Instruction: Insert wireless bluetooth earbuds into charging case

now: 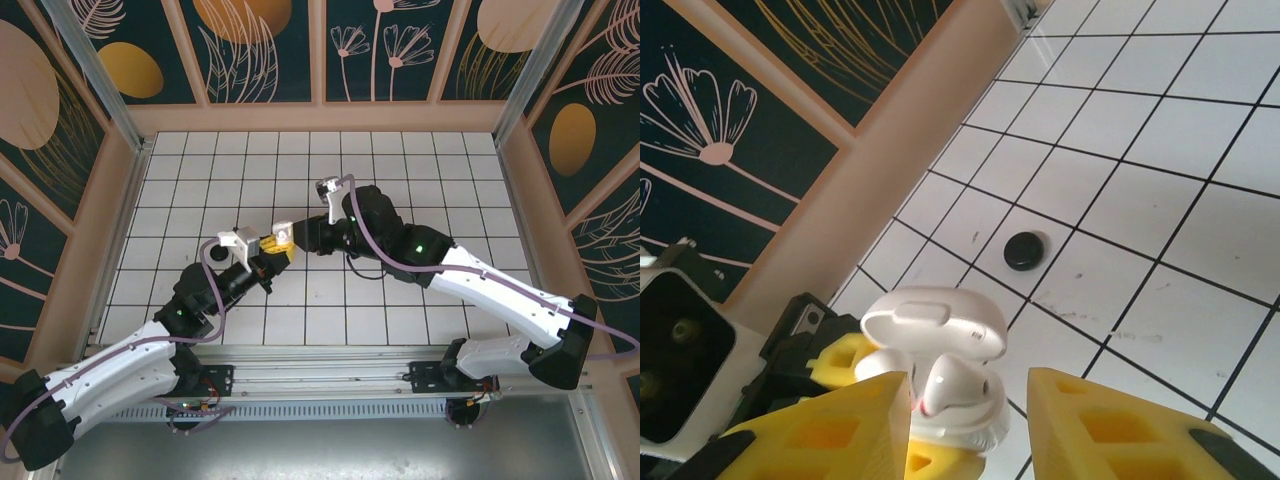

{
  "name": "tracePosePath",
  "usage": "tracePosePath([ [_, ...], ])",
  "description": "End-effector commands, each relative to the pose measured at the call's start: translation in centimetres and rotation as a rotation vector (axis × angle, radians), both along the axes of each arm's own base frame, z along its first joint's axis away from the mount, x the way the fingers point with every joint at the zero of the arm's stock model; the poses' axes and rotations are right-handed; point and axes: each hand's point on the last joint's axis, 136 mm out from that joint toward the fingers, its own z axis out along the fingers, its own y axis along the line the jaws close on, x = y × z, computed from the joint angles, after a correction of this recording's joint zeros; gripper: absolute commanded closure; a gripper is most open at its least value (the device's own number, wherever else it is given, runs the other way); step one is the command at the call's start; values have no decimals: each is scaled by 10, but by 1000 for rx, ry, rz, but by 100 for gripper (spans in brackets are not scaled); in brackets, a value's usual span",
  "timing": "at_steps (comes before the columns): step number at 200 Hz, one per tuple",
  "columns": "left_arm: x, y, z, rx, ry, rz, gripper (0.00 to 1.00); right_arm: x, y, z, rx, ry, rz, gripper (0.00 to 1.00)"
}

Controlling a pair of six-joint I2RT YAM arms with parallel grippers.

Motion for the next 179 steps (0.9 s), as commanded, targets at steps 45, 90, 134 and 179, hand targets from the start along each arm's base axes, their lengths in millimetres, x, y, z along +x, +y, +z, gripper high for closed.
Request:
tracePosePath([
  [45, -30, -14, 27, -16, -133, -177, 100, -3, -21, 33, 155, 9, 119, 58],
  [90, -45, -23, 37, -23, -173, -279, 100, -15, -16, 23, 180, 98, 244, 55],
  [134, -40, -29, 37, -30, -154, -283, 100, -31, -3, 8, 177, 180, 381, 67],
  [179, -31, -19, 36, -59, -120, -207, 100, -53, -12, 16, 203, 161, 460, 74],
])
